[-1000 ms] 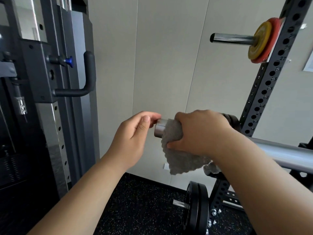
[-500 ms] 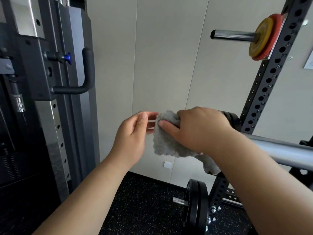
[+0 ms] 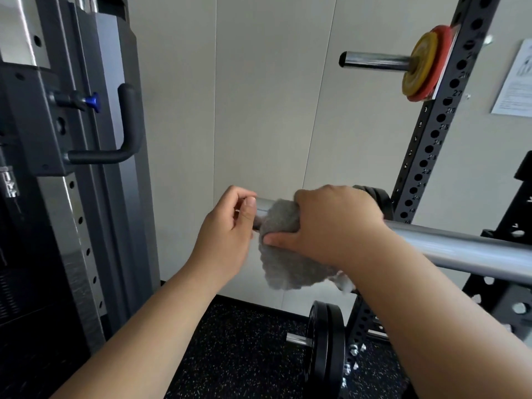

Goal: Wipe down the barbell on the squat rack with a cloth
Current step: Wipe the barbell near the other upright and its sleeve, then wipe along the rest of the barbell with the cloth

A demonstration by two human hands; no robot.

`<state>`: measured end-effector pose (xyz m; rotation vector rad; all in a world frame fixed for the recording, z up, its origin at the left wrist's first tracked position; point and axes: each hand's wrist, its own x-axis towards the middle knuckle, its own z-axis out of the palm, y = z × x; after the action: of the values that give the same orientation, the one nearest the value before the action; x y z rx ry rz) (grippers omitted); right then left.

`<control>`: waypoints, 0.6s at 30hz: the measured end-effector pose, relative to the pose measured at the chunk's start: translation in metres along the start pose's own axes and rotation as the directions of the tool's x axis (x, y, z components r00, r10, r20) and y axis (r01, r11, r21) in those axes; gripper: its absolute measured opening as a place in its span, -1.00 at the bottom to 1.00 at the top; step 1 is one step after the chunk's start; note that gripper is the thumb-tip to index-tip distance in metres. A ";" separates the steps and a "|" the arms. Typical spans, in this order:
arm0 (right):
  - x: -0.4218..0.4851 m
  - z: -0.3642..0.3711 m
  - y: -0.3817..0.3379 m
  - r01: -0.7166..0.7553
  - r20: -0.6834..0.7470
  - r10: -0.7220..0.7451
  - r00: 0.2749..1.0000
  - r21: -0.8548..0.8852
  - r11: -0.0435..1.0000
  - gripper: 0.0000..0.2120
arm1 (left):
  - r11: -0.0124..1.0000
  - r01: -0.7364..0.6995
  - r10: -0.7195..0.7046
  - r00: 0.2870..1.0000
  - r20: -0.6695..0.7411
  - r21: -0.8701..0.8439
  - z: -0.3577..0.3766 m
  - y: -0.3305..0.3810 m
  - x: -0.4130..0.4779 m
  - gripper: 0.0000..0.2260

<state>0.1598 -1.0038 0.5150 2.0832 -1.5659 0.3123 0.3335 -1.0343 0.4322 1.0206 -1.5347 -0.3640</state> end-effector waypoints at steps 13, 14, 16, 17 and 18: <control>-0.014 -0.004 0.027 -0.084 0.064 0.084 0.994 -0.007 0.996 -0.23 | 0.999 0.033 -0.033 0.999 0.005 -0.020 0.009 0.008 0.005 -0.75; -0.007 -0.001 0.018 -0.059 0.064 0.058 0.996 0.009 0.998 -0.26 | 0.999 0.031 -0.031 1.000 0.003 -0.028 0.011 0.007 0.004 -0.76; 0.001 0.012 0.002 0.048 -0.054 -0.050 0.997 -0.030 0.998 -0.36 | 0.999 0.004 -0.004 1.000 0.001 -0.032 0.013 0.004 0.002 -0.77; 0.001 0.022 -0.003 0.115 -0.153 -0.128 0.980 -0.091 0.989 -0.41 | 0.999 -0.017 0.017 1.000 0.003 -0.033 0.012 0.002 0.000 -0.77; -0.002 0.029 -0.005 0.157 -0.218 -0.181 0.959 -0.125 0.980 -0.46 | 0.998 -0.030 0.030 1.000 0.008 -0.050 0.011 0.000 -0.003 -0.78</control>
<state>0.1606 -1.0159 0.4883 2.0039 -1.2351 0.3831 0.3235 -1.0359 0.4276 0.9575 -1.5398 -0.3842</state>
